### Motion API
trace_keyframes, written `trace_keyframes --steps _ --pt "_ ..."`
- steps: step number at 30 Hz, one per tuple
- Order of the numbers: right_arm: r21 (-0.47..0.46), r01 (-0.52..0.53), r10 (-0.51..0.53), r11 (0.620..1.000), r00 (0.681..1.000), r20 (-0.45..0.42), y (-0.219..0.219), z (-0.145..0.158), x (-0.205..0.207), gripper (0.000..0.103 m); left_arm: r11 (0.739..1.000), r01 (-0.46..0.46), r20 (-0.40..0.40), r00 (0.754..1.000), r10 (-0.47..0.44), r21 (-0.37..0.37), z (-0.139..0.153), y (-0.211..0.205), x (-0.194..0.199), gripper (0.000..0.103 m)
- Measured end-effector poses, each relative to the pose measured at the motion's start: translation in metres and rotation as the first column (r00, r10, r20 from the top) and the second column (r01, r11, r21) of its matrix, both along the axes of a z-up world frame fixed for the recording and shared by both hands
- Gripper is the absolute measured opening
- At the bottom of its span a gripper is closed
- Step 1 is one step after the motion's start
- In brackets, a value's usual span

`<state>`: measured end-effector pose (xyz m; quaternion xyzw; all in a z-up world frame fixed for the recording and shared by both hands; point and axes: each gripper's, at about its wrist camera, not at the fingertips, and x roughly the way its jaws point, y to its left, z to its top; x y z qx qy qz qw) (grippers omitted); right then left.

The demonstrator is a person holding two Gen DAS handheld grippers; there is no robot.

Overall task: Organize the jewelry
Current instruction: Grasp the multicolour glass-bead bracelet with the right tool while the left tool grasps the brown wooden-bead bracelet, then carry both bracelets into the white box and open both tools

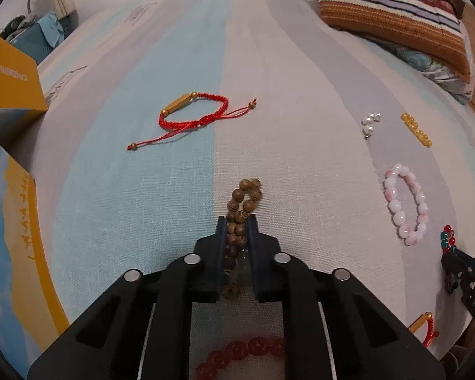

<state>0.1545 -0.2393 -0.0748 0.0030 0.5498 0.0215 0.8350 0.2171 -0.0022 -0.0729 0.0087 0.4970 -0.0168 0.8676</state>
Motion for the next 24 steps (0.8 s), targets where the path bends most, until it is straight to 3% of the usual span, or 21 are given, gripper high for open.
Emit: trace_keyframes --steps 16,24 --pt "0.011 0.014 -0.014 1.000 0.998 0.068 -0.001 0.013 -0.009 0.010 1.000 0.011 0.025 1.000 -0.011 -0.026 0.007 -0.001 -0.004 0.007" --pt "0.025 0.017 -0.021 1.000 0.986 0.166 0.001 0.030 -0.014 0.009 0.999 0.018 0.057 0.998 -0.015 -0.039 0.018 -0.001 -0.008 0.007"
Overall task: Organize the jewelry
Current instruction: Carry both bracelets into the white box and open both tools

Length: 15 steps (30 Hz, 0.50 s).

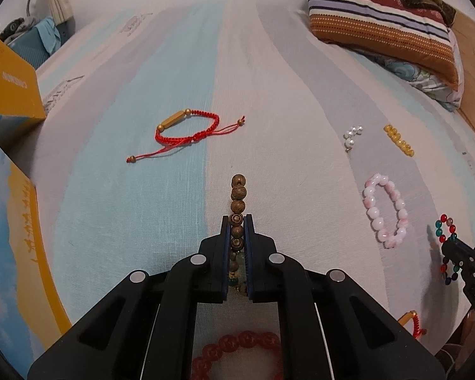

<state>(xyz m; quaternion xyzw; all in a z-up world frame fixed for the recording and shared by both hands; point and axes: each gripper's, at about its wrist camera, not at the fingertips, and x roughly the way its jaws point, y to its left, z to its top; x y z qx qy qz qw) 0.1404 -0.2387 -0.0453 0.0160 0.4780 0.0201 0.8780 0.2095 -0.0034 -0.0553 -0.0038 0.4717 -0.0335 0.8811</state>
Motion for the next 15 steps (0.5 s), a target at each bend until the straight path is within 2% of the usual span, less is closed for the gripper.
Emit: trace_keyframes --steps 15 --pt "-0.004 0.014 -0.014 1.000 0.998 0.066 0.002 0.015 -0.002 0.009 1.000 0.001 0.044 0.999 -0.001 -0.011 0.025 -0.003 -0.016 0.007"
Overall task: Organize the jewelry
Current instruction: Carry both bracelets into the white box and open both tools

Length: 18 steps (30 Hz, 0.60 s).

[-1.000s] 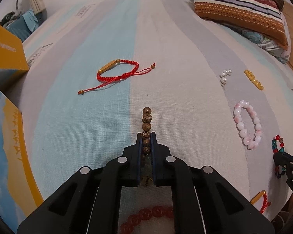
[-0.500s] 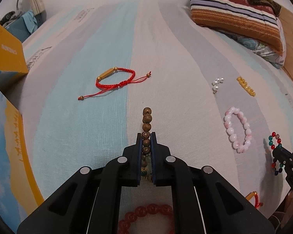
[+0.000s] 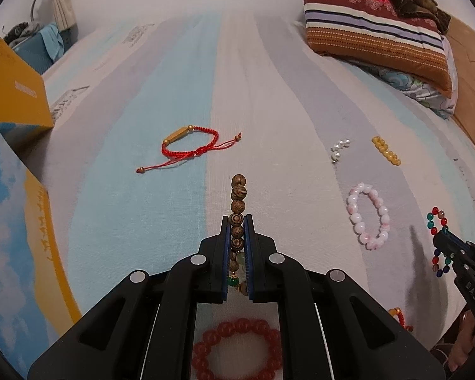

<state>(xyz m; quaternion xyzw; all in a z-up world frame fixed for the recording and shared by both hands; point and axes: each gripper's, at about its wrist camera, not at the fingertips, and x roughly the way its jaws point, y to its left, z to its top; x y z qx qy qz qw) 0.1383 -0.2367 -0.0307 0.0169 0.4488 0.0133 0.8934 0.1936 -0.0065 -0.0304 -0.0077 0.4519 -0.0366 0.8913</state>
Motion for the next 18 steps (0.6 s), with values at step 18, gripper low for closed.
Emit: trace_keyframes --steps 18 --pt "0.003 0.013 -0.013 1.000 0.994 0.108 0.018 0.039 -0.009 0.009 0.999 0.009 0.056 0.998 -0.007 -0.034 0.054 0.004 -0.031 0.007"
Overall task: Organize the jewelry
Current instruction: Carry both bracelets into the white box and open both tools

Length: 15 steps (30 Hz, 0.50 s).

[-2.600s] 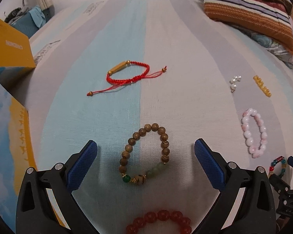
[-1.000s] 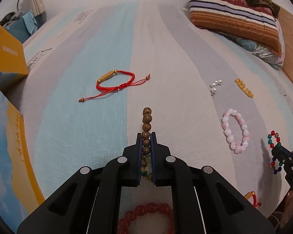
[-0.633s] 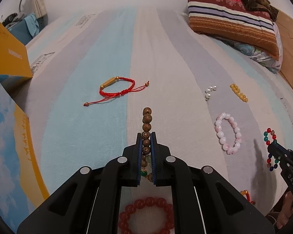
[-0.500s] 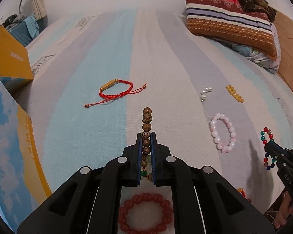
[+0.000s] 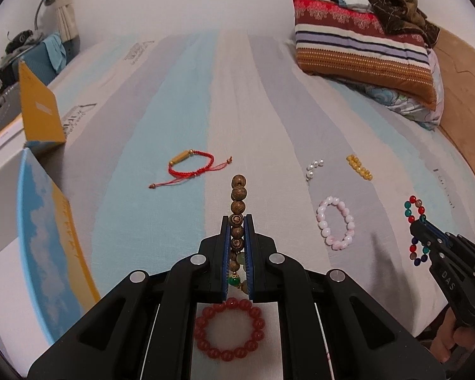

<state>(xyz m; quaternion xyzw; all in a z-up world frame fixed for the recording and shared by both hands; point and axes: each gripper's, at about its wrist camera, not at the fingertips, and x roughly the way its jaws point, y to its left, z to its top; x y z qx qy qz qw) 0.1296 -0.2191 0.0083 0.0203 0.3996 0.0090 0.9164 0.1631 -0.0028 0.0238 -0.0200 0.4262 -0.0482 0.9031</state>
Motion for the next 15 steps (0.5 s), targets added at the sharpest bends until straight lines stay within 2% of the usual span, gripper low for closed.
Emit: trace_keyframes --steps 7,15 --pt "-0.005 -0.011 0.011 1.000 1.000 0.019 0.016 0.016 0.008 0.009 1.000 -0.027 0.046 0.999 0.027 -0.010 0.028 0.020 -0.017 0.007" --pt "-0.019 -0.066 0.067 0.998 0.996 0.051 0.059 0.045 0.011 0.009 0.996 -0.086 0.089 0.992 0.087 -0.015 0.061 0.063 -0.044 0.007"
